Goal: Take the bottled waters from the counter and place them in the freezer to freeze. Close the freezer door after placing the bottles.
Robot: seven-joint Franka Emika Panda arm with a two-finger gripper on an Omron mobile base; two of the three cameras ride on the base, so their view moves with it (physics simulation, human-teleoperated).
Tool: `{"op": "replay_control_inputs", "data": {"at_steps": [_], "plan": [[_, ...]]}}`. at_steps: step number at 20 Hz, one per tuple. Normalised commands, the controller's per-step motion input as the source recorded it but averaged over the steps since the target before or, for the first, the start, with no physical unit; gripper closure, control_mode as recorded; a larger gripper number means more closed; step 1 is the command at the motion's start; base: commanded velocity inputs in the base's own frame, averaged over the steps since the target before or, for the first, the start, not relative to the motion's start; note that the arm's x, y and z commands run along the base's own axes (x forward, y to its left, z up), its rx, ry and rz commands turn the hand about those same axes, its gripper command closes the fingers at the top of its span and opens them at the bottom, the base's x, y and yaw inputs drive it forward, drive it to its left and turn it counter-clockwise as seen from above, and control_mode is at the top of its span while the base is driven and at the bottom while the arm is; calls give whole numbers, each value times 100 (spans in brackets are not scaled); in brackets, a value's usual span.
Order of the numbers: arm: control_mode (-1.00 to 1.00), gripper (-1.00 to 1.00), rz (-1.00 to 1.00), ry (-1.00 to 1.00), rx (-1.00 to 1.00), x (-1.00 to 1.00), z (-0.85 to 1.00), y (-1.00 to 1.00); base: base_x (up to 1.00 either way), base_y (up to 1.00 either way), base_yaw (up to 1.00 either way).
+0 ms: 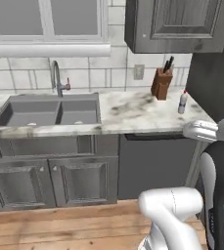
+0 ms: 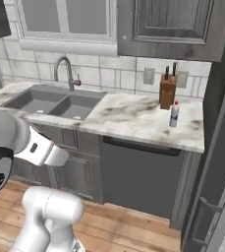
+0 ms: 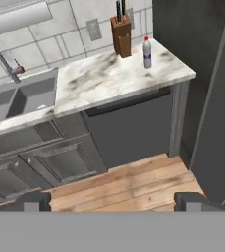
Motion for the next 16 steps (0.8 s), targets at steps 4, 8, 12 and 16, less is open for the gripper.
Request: {"op": "replay_control_inputs", "data": {"at_steps": [4, 8, 12, 16], "plan": [[100, -100, 0, 0, 0, 0, 0, 0, 95, 0, -25], [100, -100, 0, 0, 0, 0, 0, 0, 99, -5, -17], [100, -100, 0, 0, 0, 0, 0, 0, 61, -32, -16], [100, -100, 0, 0, 0, 0, 0, 0, 48, -31, -20]]}}
